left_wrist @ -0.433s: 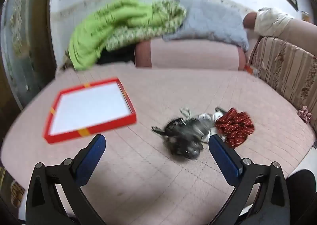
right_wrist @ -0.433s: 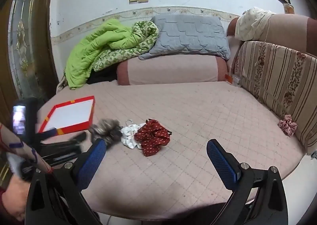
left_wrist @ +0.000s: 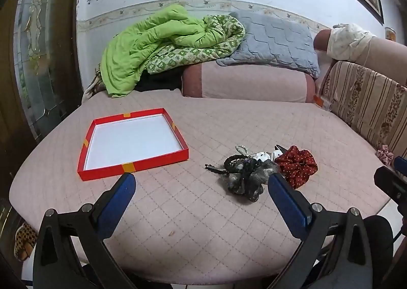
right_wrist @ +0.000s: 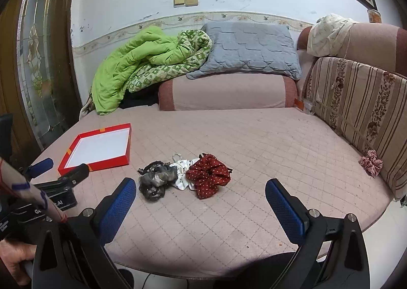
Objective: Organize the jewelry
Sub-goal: 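Move both grippers toward the pile of scrunchies and jewelry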
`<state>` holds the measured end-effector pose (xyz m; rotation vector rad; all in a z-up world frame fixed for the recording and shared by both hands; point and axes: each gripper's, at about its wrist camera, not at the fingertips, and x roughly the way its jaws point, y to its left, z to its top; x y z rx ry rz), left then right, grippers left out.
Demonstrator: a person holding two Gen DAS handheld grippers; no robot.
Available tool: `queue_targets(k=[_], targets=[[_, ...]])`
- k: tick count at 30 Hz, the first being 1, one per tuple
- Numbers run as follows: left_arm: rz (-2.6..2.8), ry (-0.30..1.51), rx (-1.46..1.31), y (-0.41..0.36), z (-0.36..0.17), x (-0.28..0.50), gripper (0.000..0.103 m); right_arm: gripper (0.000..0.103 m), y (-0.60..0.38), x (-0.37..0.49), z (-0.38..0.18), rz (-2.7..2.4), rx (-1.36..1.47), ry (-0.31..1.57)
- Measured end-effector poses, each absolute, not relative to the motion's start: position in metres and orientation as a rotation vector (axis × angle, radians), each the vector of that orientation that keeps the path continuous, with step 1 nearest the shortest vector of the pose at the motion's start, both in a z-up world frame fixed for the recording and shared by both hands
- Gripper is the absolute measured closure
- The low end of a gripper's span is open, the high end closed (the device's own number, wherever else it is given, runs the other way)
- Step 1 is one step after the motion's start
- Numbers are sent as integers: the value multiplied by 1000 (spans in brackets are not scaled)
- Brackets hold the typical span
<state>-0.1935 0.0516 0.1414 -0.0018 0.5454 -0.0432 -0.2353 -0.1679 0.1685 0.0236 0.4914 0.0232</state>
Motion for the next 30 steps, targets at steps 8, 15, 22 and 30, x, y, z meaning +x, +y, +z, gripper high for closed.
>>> queue_targets(k=[8,15,22,30], targets=[[-28,538,15,53,141,-196,0,0,-173,-234,167,18,27,521],[-20,544,9,54,139,-195,0,0,-171,-233,165,19,10,524],[-17,550,21,53,139,-195,0,0,-174,-231,162,20,27,520],[-18,555,24,54,137,-194,0,0,-175,-228,158,25,26,532]])
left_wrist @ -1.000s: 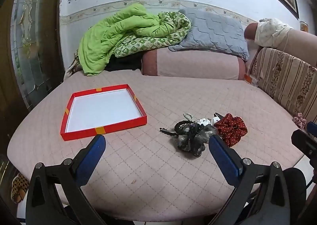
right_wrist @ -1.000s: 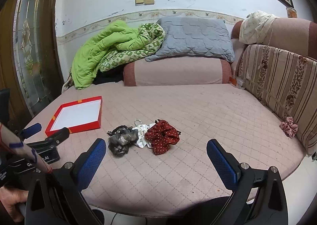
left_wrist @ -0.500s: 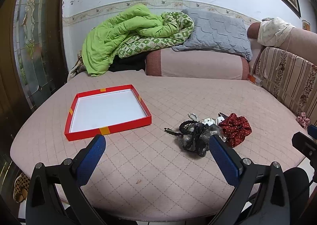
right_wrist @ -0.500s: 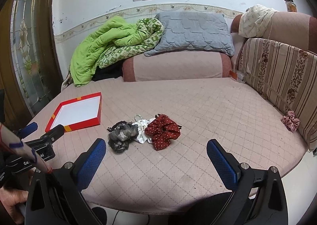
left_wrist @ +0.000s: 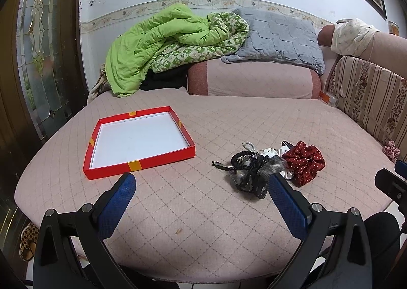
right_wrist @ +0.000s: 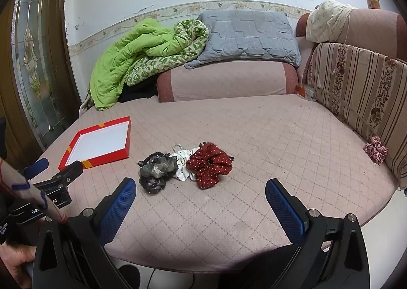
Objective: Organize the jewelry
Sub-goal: 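Move both grippers toward the pile of scrunchies and jewelry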
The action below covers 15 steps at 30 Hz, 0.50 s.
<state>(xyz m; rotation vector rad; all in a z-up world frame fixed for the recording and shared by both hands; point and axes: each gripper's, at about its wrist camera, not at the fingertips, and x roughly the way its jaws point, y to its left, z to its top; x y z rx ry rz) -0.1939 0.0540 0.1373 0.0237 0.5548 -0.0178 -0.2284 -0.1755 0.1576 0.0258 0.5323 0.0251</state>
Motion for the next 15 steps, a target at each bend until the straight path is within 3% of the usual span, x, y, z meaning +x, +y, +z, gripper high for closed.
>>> queue_targets(k=[15], targets=[[-24,634,8,55,114,-178,0,0,-177,-213,144,31,53,628]])
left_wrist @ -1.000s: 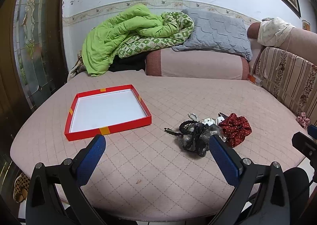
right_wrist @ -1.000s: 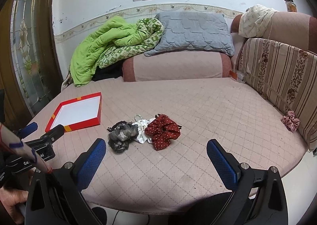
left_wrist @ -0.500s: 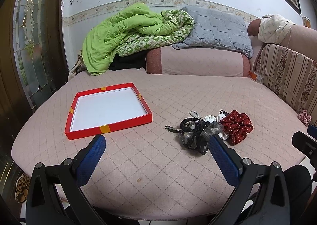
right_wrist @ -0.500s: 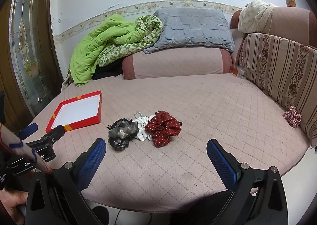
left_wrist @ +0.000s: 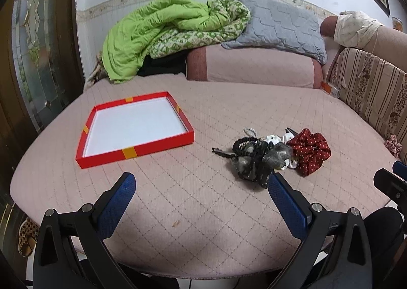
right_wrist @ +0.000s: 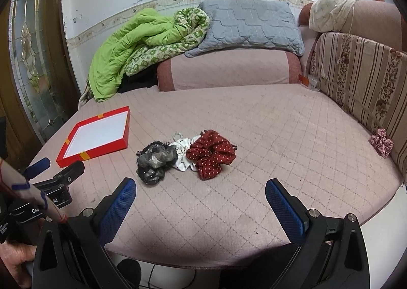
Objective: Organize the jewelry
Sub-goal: 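Move both grippers toward the pile of scrunchies and jewelry, then grasp the grey sheer scrunchie with left gripper while right gripper grasps red polka-dot scrunchie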
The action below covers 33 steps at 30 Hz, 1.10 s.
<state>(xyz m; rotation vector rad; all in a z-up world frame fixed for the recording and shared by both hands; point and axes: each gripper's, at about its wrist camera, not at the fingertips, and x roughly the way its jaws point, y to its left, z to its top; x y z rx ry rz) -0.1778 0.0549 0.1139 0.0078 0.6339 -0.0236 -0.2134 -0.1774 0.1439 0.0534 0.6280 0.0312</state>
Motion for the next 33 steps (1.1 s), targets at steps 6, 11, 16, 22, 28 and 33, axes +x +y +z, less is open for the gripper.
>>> queue_targets(k=[6,11,16,22,28,33], targets=[[-136,742,-40,59,94,-141,0,0,-190,-197,133,9,79,661],[-190,850,-94,53,72,-107,0,0,-203,-182,123,-13,103,682],[-241,857,-75,36,66,-95,0,0,-213,-173,115,-26,103,698],[-358,814,-47,10,70,-92,0,0,-224,-158,105,-26,126,712],[-419,756,71,-27,72,-83,25,0,-231,-151,97,-28,150,730],[-410,814,140,-48,53,-61,66,0,-231,-151,94,-25,147,730]])
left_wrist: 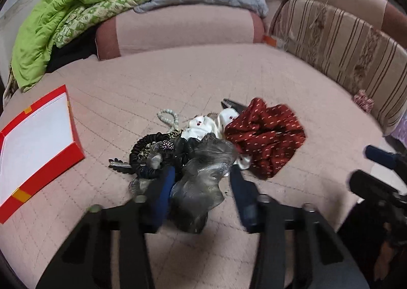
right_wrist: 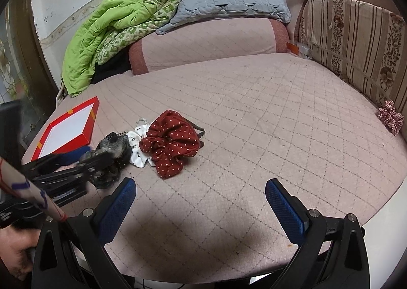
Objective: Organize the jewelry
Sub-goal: 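Grasp the grey sheer scrunchie with left gripper while right gripper grasps red polka-dot scrunchie, then carry both scrunchies into the red tray and open both grippers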
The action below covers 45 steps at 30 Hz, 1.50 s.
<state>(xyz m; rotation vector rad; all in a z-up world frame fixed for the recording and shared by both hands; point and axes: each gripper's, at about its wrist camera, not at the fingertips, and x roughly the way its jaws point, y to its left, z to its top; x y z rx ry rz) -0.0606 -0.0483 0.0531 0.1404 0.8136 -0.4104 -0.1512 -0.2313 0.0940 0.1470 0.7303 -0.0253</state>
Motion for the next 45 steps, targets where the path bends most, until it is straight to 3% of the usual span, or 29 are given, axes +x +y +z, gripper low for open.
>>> queue_targets(k=[1,3,5,15,23,25,26,27,28,29,30,33,38,45], targets=[[-407,818,152,-51,50,-58,66,0,-232,-151,94,-25,149,729],[-404,833,171,-53,45,-52,83,0,-233,-152,93,-25,151,728],[-413,830,136,-48,47,-50,86,0,-235,-152,93,-27,154,728],[-498,650,-49,-8,104,-54,86,0,-231,-138,94,3,179,726],[-504,617,-105,11,114,-53,86,0,-218,-80,79,44,276,800],[-510,619,-122,16,115,-53,86,6,-218,-66,70,35,324,837],[-523,620,-139,18,114,-53,86,18,-218,-61,65,35,346,847],[-534,621,-157,21,115,-52,86,41,-219,-56,59,37,375,866],[-541,617,-169,23,115,-52,86,54,-219,-52,55,46,388,883],[-555,610,-182,25,116,-53,86,73,-217,-51,54,49,392,889],[-584,601,-208,27,118,-54,86,79,-215,-52,55,46,387,883],[-684,602,-269,26,122,-54,85,84,-213,-61,65,60,365,824],[-643,700,-297,23,101,-43,84,84,-212,-76,81,73,326,735],[-598,662,-324,39,106,-50,84,86,-218,-93,103,111,323,625]])
